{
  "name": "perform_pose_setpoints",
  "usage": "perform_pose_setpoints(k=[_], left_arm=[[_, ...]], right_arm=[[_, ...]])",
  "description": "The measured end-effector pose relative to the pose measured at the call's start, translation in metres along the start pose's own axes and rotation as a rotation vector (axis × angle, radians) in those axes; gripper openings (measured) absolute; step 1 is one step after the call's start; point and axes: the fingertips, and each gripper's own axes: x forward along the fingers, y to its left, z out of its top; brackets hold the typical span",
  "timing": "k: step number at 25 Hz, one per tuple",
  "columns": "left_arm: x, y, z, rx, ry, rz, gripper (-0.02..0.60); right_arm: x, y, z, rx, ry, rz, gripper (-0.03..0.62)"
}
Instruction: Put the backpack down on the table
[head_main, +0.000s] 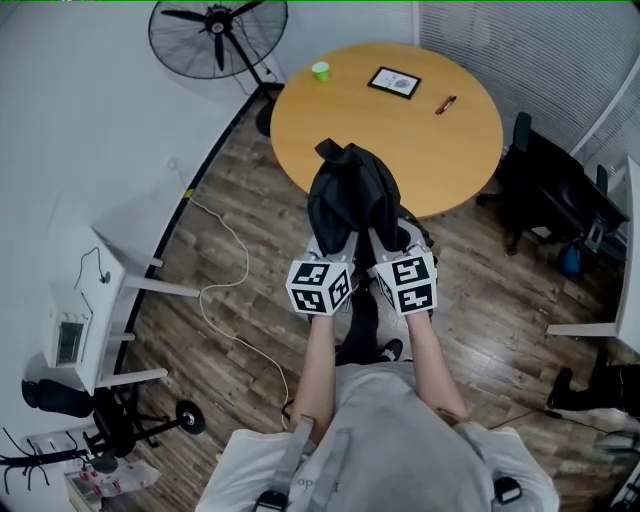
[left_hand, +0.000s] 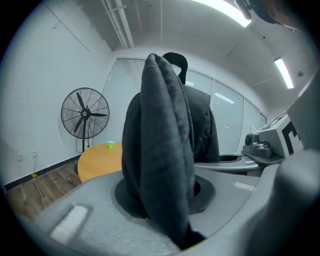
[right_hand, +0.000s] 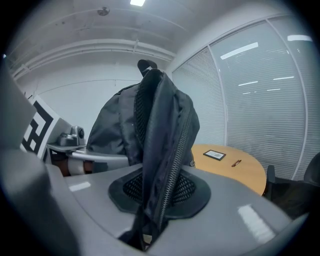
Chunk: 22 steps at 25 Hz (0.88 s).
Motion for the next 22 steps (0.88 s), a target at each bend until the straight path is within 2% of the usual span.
perform_pose_setpoints(k=[10,22], left_arm=[[0.087,0.045,0.041,-0.051,-0.034,-0.019,0.064],[0.189,0.140,0.092,-0.065,-0.022,-0.041,0.064]], right_arm=[[0.078,-0.057,0.041,-0.043,0.018,-0.022,0.071],[0.208,-0.110,0.089,-0.040,0.030,-0.038,0.071]])
